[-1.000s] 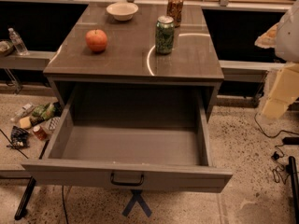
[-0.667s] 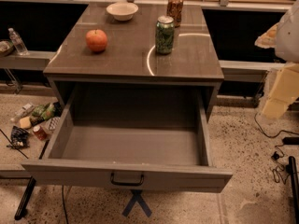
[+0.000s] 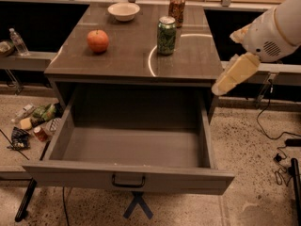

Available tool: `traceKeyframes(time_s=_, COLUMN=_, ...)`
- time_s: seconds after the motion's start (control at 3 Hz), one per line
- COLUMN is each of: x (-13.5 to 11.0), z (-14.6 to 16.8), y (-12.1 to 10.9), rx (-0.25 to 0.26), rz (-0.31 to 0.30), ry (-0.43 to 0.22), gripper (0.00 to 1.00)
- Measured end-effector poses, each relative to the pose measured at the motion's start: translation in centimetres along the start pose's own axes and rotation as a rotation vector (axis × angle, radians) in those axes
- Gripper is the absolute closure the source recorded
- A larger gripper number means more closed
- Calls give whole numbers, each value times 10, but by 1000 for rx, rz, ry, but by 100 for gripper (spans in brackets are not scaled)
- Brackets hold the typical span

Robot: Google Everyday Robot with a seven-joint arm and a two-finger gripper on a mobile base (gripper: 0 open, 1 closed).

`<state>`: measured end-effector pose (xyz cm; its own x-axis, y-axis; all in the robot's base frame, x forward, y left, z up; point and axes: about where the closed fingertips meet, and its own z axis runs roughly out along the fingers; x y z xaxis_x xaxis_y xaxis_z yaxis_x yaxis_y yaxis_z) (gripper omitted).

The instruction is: Place green can into top drawer

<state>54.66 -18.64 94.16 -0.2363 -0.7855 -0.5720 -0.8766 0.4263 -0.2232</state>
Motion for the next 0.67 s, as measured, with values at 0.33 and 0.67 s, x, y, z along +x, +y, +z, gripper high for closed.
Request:
traceKeyframes(time_s=0.33, x=-15, z=35, y=-43, rx=55, rz=79, ry=-183, gripper=0)
traceKeyframes(time_s=0.67, x=-20, z=38, y=-57, rx=101, rz=91, ry=-209, gripper=0)
